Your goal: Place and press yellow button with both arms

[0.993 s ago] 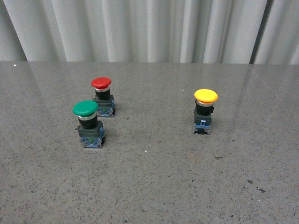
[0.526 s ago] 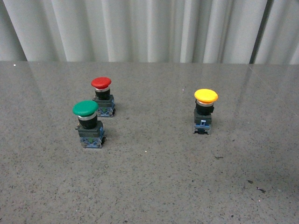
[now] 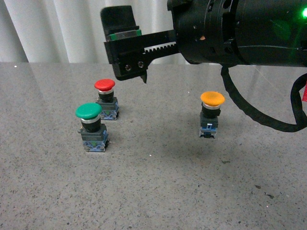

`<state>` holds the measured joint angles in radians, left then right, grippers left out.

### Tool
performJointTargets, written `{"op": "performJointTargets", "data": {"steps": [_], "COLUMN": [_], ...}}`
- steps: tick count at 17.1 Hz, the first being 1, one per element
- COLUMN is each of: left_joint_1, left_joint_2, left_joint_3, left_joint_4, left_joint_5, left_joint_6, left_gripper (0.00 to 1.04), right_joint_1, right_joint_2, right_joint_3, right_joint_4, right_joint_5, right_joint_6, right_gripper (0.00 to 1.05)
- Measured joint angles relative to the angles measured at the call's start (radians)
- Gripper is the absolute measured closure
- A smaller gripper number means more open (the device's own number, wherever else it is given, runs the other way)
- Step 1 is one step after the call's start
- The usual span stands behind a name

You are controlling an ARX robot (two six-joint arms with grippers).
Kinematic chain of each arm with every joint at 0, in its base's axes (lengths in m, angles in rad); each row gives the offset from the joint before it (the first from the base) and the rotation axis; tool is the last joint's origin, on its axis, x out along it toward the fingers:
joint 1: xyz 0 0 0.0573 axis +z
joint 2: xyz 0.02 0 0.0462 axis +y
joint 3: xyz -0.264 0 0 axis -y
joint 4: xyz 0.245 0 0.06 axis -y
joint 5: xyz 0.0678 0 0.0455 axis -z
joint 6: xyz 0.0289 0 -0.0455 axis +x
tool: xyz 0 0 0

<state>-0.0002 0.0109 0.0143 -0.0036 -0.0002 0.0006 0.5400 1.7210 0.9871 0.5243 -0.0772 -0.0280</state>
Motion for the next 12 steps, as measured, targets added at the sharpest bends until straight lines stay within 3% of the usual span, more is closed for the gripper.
{"op": "performJointTargets", "data": {"steps": [2,4,8,12], "left_joint_1": [0.000,0.000,0.000,0.000], "left_joint_2": [0.000,0.000,0.000,0.000], "left_joint_3": [0.000,0.000,0.000,0.000], "left_joint_4": [0.000,0.000,0.000,0.000], "left_joint_5": [0.000,0.000,0.000,0.000], "left_joint_6": [0.000,0.000,0.000,0.000], "left_gripper": [0.07,0.07,0.07,0.07], "right_joint_1": [-0.029,-0.104,-0.123,-0.130], "right_joint_2": [0.000,-0.003,-0.051,-0.054], "right_joint_3": [0.009,0.018,-0.021,-0.068], "right_joint_4": [-0.027,-0.105,-0.126,-0.153], "right_joint_5": [0.001,-0.004,-0.020,-0.043], "right_joint_6": [-0.001,-0.022,-0.024,-0.026], "right_gripper": [0.16,0.58,1.00,1.03]}}
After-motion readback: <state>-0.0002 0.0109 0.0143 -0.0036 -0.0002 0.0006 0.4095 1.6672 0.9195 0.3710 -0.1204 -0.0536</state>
